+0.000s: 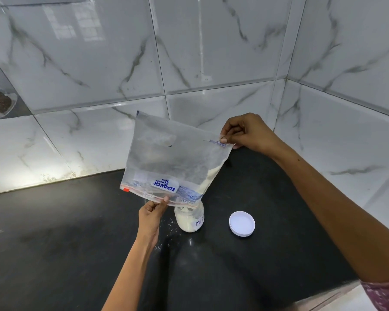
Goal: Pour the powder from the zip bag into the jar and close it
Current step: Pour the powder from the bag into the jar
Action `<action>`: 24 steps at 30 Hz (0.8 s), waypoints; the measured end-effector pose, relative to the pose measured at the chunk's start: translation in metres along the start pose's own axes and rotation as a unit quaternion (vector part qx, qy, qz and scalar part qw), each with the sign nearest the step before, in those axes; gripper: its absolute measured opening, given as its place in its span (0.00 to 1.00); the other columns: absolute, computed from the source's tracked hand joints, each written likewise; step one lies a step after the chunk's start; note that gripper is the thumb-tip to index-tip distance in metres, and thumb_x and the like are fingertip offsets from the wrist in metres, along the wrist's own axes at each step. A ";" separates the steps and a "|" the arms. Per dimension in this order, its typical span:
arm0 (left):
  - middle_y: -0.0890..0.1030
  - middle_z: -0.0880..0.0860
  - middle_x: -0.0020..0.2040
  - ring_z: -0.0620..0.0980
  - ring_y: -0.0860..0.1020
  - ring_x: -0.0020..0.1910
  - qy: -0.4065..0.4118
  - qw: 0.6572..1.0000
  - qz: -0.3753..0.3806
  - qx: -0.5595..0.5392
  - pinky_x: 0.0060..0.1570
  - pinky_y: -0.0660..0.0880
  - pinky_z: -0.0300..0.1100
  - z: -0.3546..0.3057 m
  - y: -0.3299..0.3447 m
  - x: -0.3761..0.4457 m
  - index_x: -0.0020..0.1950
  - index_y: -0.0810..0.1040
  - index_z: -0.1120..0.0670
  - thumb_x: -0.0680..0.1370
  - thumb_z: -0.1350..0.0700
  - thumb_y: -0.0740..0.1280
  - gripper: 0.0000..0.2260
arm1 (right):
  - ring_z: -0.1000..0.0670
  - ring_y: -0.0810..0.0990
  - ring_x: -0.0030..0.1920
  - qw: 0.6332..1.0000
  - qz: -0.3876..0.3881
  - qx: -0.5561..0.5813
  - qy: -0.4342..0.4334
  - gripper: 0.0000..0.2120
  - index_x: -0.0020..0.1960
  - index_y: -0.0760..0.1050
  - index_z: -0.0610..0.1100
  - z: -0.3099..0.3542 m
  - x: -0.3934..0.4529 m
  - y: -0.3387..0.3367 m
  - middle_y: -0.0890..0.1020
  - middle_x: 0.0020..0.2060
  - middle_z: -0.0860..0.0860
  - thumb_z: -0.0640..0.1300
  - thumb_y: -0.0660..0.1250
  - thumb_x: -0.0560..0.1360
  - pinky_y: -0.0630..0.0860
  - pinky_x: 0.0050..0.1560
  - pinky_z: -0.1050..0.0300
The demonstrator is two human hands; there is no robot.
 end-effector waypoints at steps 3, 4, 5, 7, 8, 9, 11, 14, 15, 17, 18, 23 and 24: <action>0.84 0.58 0.50 0.52 0.81 0.53 -0.001 1.000 0.000 -0.001 0.57 0.74 0.43 0.000 -0.001 0.000 0.50 0.82 0.60 0.74 0.61 0.70 0.06 | 0.42 0.84 0.39 0.999 -0.035 0.017 0.008 0.03 0.41 0.81 0.39 -0.002 0.002 -0.003 0.85 0.36 0.42 0.35 0.74 0.69 0.83 0.42 0.46; 0.84 0.58 0.50 0.51 0.81 0.52 0.000 1.000 0.001 0.002 0.56 0.74 0.42 -0.001 -0.001 -0.001 0.50 0.82 0.60 0.74 0.61 0.70 0.06 | 0.39 0.84 0.40 0.999 -0.045 0.024 0.012 0.03 0.42 0.81 0.39 -0.003 0.003 -0.004 0.85 0.36 0.42 0.36 0.74 0.68 0.83 0.43 0.45; 0.85 0.57 0.49 0.51 0.81 0.52 0.001 1.000 0.002 0.004 0.56 0.74 0.42 -0.001 -0.001 -0.001 0.50 0.82 0.60 0.74 0.60 0.70 0.06 | 0.37 0.84 0.40 0.998 -0.048 0.027 0.015 0.03 0.43 0.81 0.38 -0.004 0.003 -0.005 0.85 0.36 0.41 0.36 0.74 0.69 0.83 0.44 0.44; 0.85 0.56 0.48 0.50 0.81 0.52 0.001 1.000 0.001 0.004 0.55 0.74 0.41 -0.001 -0.002 -0.001 0.49 0.82 0.59 0.74 0.60 0.70 0.06 | 0.41 0.84 0.40 0.999 -0.031 0.011 0.026 0.03 0.44 0.81 0.39 -0.006 0.005 -0.003 0.85 0.37 0.42 0.36 0.72 0.71 0.82 0.46 0.46; 0.85 0.55 0.48 0.50 0.81 0.52 0.000 1.000 -0.002 0.003 0.55 0.74 0.41 -0.001 -0.003 0.000 0.49 0.82 0.59 0.73 0.60 0.70 0.06 | 0.45 0.84 0.39 0.999 -0.005 -0.008 0.031 0.02 0.45 0.80 0.40 -0.007 0.004 -0.001 0.84 0.37 0.43 0.37 0.71 0.72 0.82 0.47 0.48; 0.85 0.55 0.48 0.50 0.82 0.52 -0.002 1.000 -0.002 0.001 0.55 0.74 0.41 -0.001 -0.003 -0.001 0.49 0.82 0.59 0.73 0.60 0.70 0.06 | 0.49 0.84 0.39 0.999 0.024 -0.029 0.034 0.02 0.45 0.78 0.41 -0.007 0.004 0.001 0.84 0.36 0.45 0.37 0.69 0.73 0.82 0.48 0.49; 0.86 0.53 0.47 0.48 0.82 0.51 -0.003 1.000 0.002 -0.006 0.53 0.75 0.38 -0.001 -0.003 0.000 0.50 0.82 0.58 0.72 0.59 0.71 0.08 | 0.53 0.82 0.40 0.996 0.043 -0.063 0.034 0.04 0.45 0.74 0.44 -0.007 0.002 0.002 0.83 0.35 0.48 0.37 0.68 0.74 0.80 0.48 0.53; 0.86 0.52 0.46 0.47 0.82 0.50 0.002 1.000 0.005 -0.005 0.49 0.75 0.35 -0.003 -0.002 0.000 0.49 0.82 0.58 0.70 0.57 0.72 0.10 | 0.65 0.79 0.37 0.996 0.020 -0.084 0.001 0.12 0.39 0.69 0.47 -0.001 0.003 0.001 0.81 0.35 0.52 0.32 0.66 0.73 0.73 0.41 0.60; 0.86 0.52 0.45 0.47 0.82 0.49 0.002 1.000 0.005 -0.003 0.49 0.76 0.35 -0.003 -0.001 0.000 0.49 0.82 0.59 0.70 0.57 0.71 0.09 | 0.69 0.77 0.36 0.995 0.039 -0.096 -0.013 0.14 0.37 0.69 0.48 0.002 0.003 0.003 0.80 0.35 0.55 0.30 0.65 0.72 0.71 0.41 0.65; 0.85 0.53 0.45 0.47 0.82 0.49 0.003 1.000 0.004 0.000 0.49 0.76 0.35 -0.003 0.000 0.001 0.49 0.82 0.59 0.72 0.59 0.71 0.07 | 0.68 0.78 0.40 0.990 0.074 -0.118 -0.031 0.13 0.38 0.75 0.46 0.007 0.003 0.008 0.81 0.38 0.56 0.29 0.65 0.70 0.72 0.43 0.71; 0.85 0.54 0.46 0.47 0.82 0.49 0.003 1.000 0.003 0.003 0.49 0.75 0.36 -0.003 0.001 0.001 0.49 0.82 0.59 0.72 0.59 0.71 0.07 | 0.65 0.80 0.42 0.989 0.073 -0.122 -0.042 0.10 0.40 0.78 0.44 0.007 0.003 0.009 0.82 0.40 0.55 0.29 0.67 0.70 0.74 0.45 0.68; 0.85 0.54 0.43 0.45 0.82 0.43 0.006 1.000 -0.012 0.022 0.42 0.77 0.33 -0.002 -0.002 -0.002 0.48 0.82 0.60 0.73 0.59 0.71 0.07 | 0.60 0.82 0.42 0.992 0.024 -0.090 -0.085 0.10 0.44 0.83 0.41 0.013 0.004 0.010 0.84 0.40 0.54 0.29 0.69 0.69 0.79 0.45 0.65; 0.85 0.52 0.42 0.43 0.81 0.41 0.006 0.999 -0.018 0.031 0.41 0.76 0.33 -0.002 -0.003 -0.003 0.48 0.82 0.60 0.73 0.58 0.71 0.07 | 0.62 0.82 0.40 0.991 0.018 -0.090 -0.093 0.10 0.44 0.84 0.41 0.014 0.004 0.011 0.84 0.39 0.55 0.29 0.69 0.69 0.78 0.44 0.68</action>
Point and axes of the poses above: each hand's wrist, its own x-axis towards the middle knuckle, its own y-axis out of the palm, z = x × y, the point moved 2 cm from there along x, towards the middle knuckle
